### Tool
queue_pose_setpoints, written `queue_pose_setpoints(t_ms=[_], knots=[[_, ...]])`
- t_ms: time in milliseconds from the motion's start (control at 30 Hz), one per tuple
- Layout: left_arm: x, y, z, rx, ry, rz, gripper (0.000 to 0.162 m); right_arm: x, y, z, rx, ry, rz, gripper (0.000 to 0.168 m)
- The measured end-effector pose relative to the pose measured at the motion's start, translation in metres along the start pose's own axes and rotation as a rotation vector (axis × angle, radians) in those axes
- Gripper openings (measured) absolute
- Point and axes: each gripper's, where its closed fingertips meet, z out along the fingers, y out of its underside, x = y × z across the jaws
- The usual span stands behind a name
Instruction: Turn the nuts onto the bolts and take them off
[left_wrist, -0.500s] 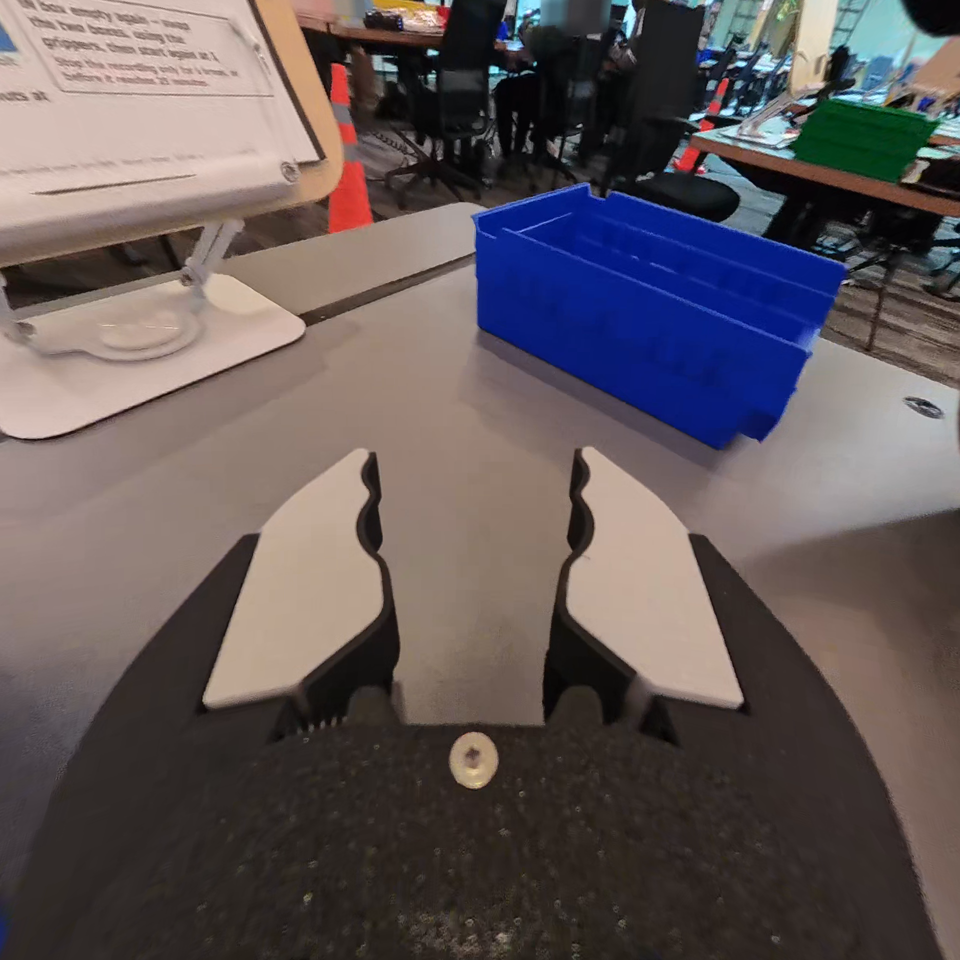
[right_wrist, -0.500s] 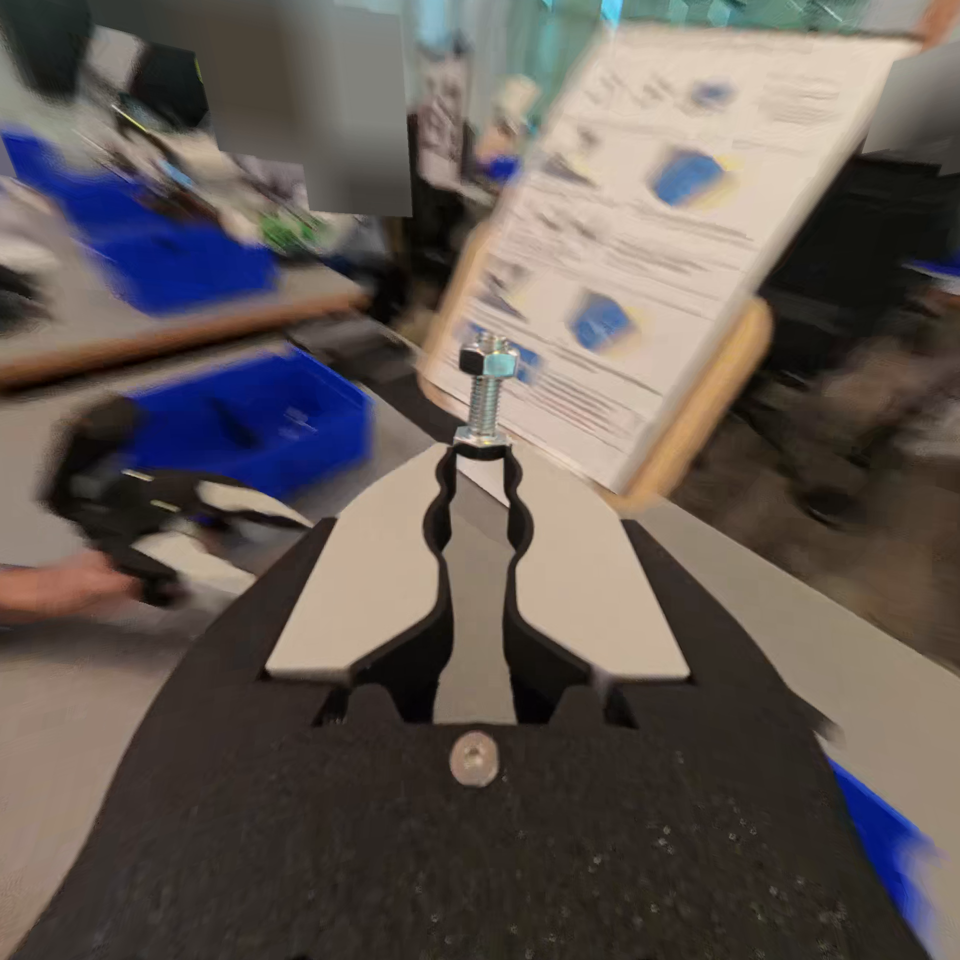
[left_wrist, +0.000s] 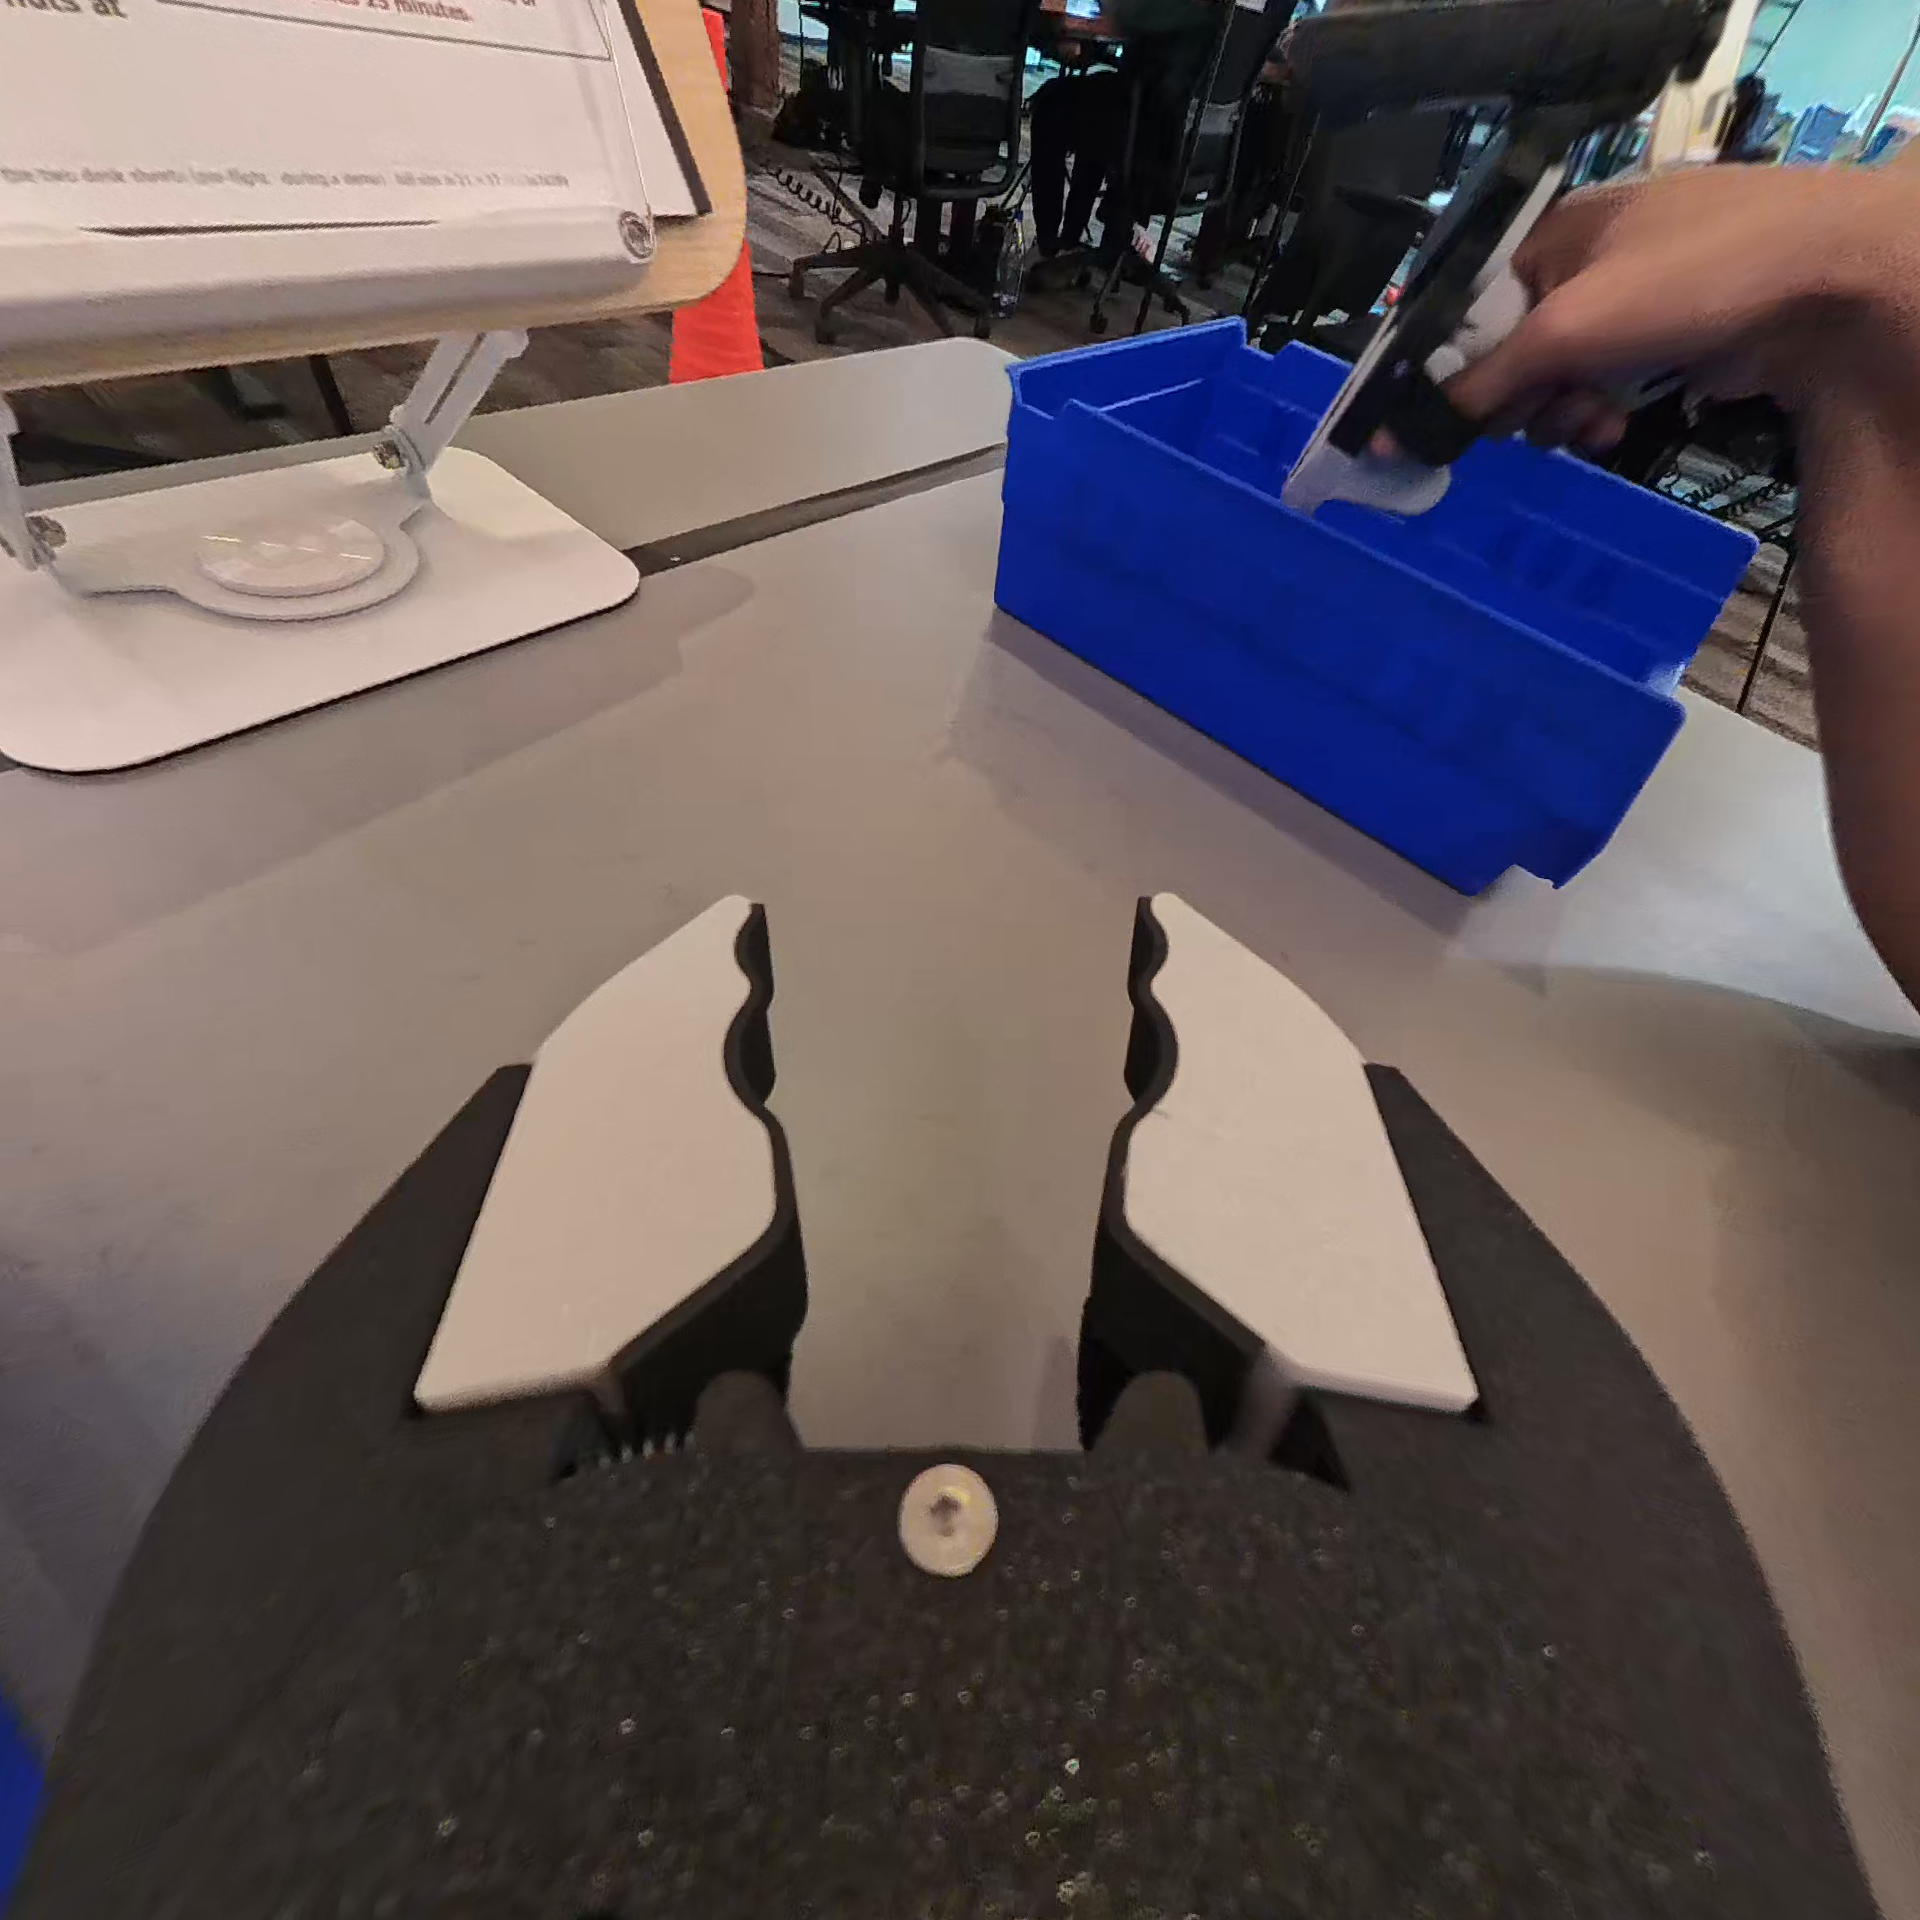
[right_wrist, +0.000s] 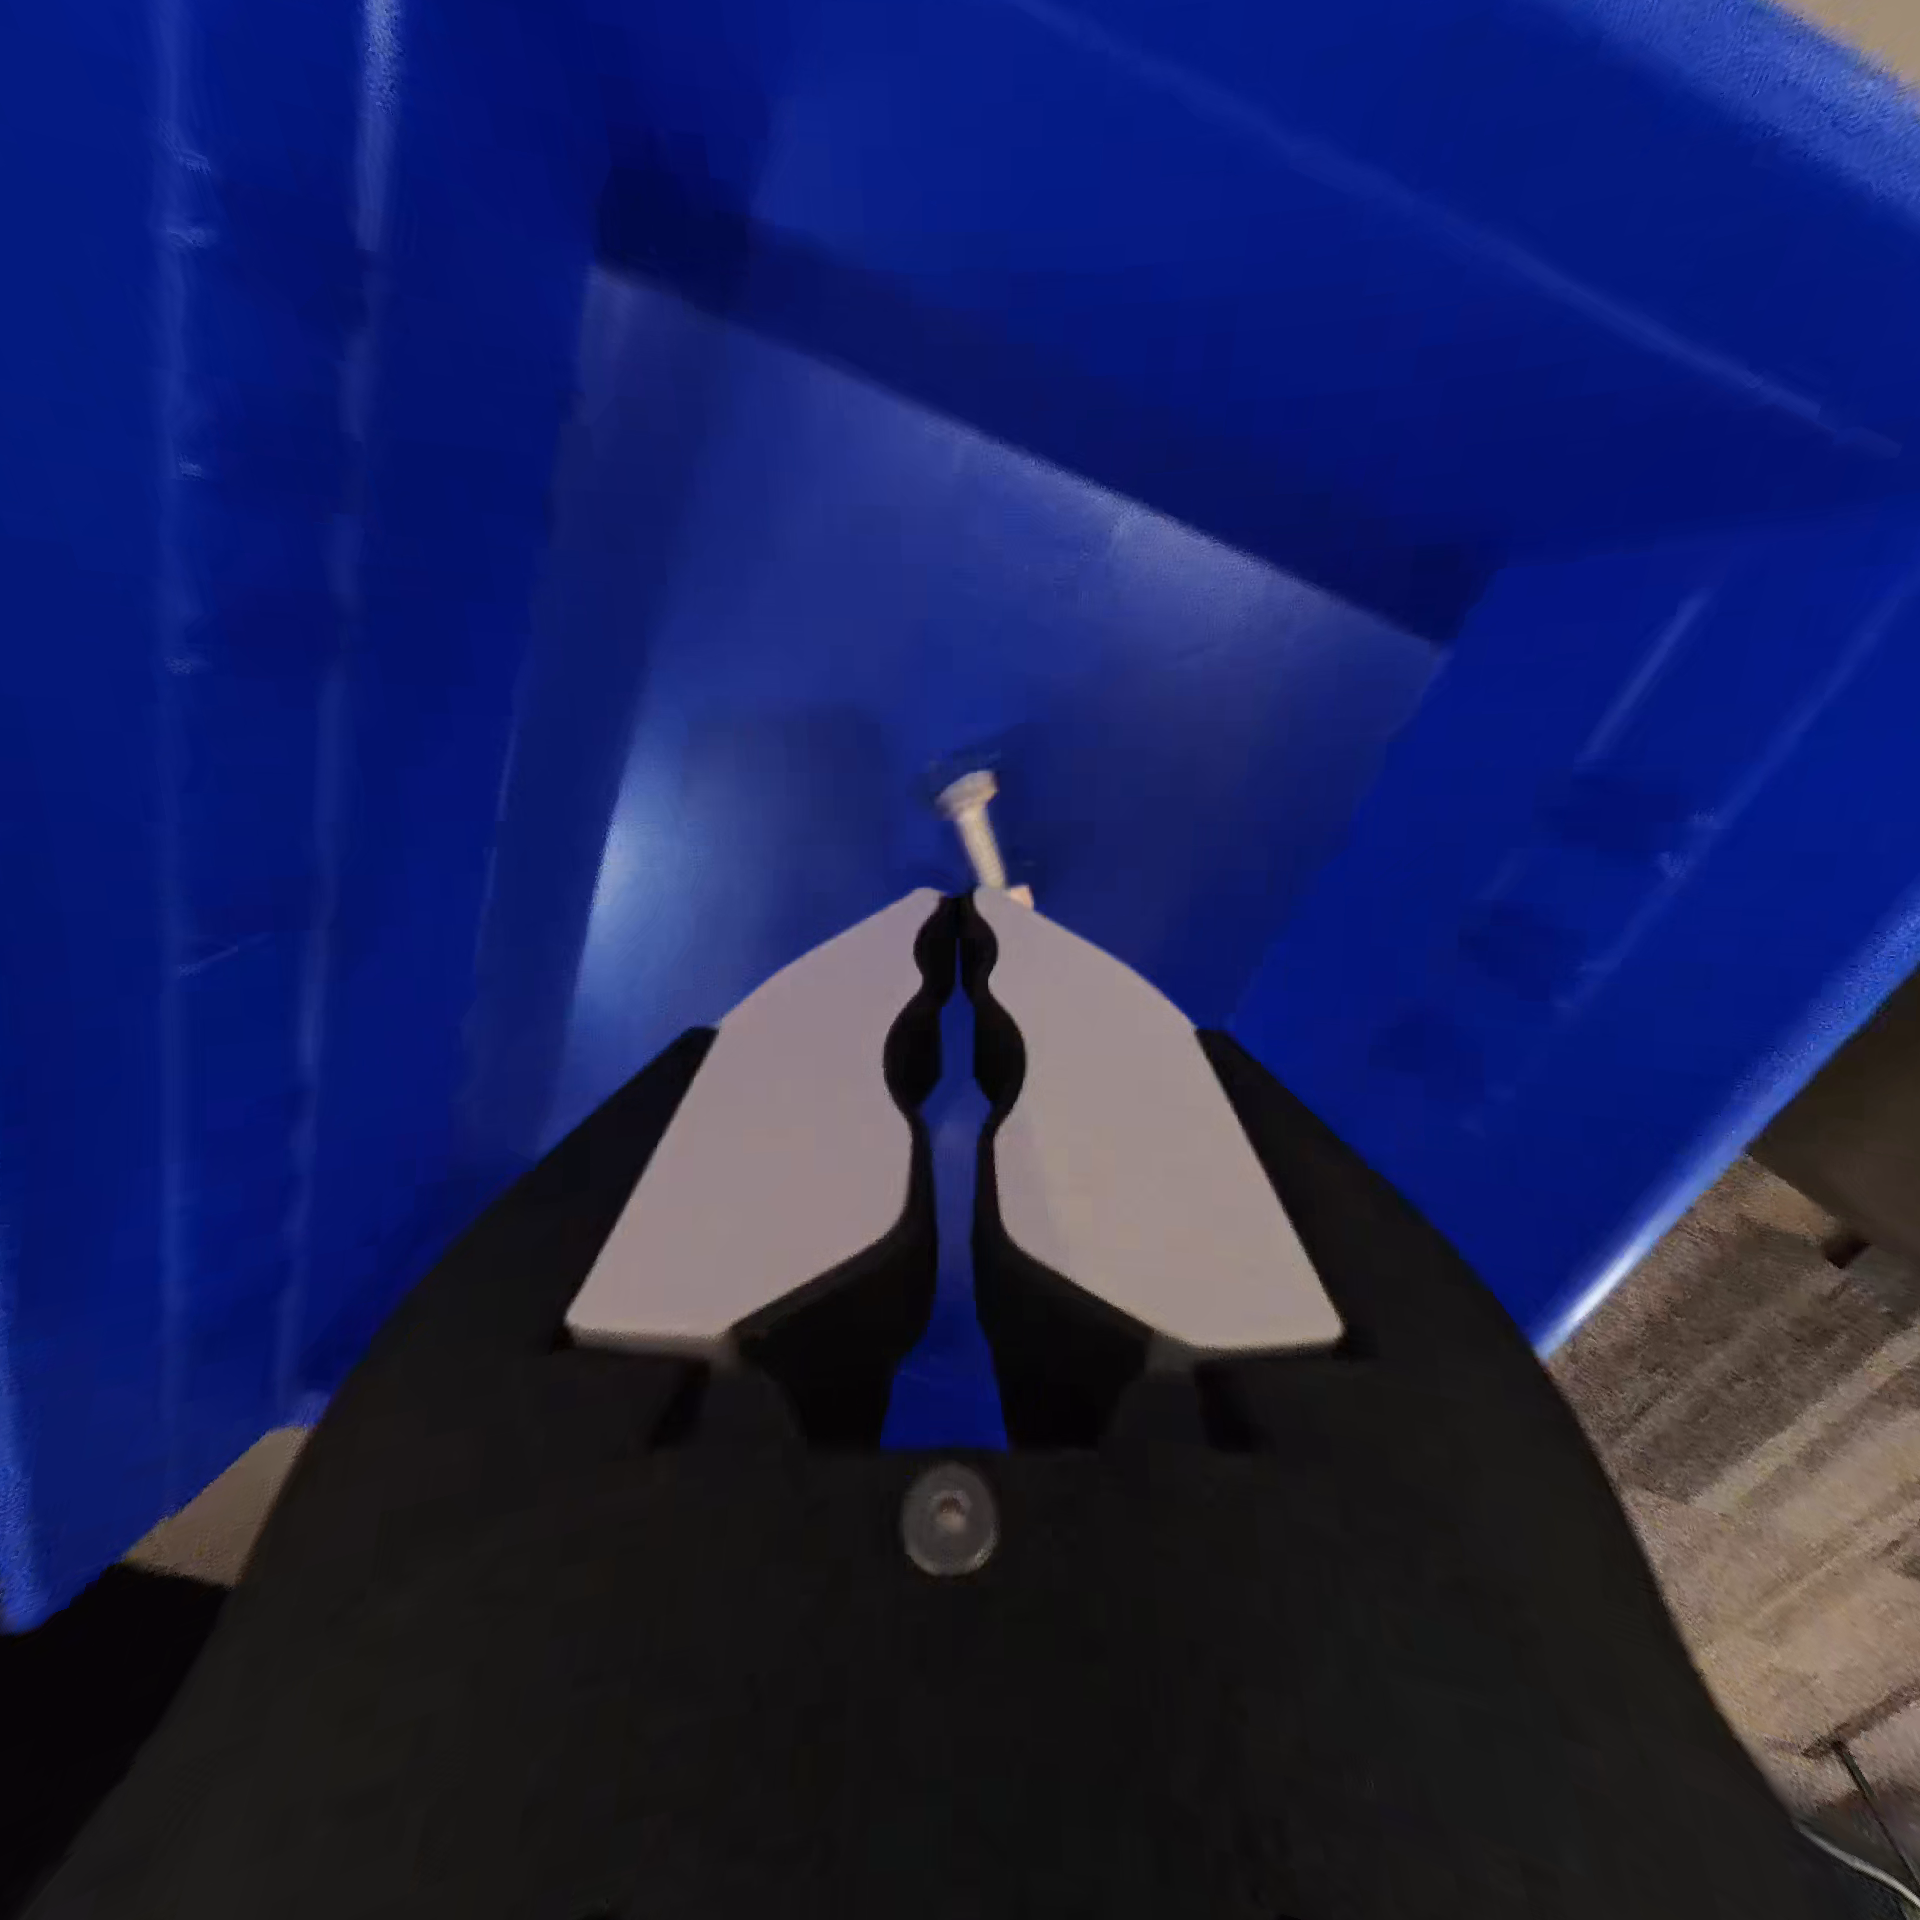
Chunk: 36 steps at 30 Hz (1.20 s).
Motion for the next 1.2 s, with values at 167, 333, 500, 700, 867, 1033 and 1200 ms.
queue_pose_setpoints(t_ms=[167,333,500,700,867,1033,1200], knots=[[0.004,0.000,0.000,-0.003,0.038,-0.042,0.065,0.008,-0.001,0.010,-0.014,0.044,0.002,0.000],[0.006,-0.001,-0.001,-0.011,0.042,-0.034,0.065,0.010,0.002,0.006,0.009,0.006,0.006,0.001],[0.009,-0.003,-0.003,-0.011,0.060,-0.039,0.065,0.009,0.001,-0.011,0.067,-0.007,0.007,0.000],[0.013,0.004,0.002,-0.040,0.077,-0.042,0.065,0.008,0.004,-0.011,0.064,-0.021,0.008,0.000],[0.014,0.003,0.003,-0.033,0.062,-0.011,0.065,-0.035,-0.022,-0.061,0.256,-0.084,-0.140,0.011],[0.028,-0.001,0.002,-0.016,0.117,-0.040,0.066,-0.221,-0.054,-0.190,1.024,-0.444,-0.553,0.024],[0.049,-0.021,-0.015,0.036,0.174,-0.042,0.062,-0.351,-0.013,-0.117,0.873,-0.792,-0.541,0.045]])
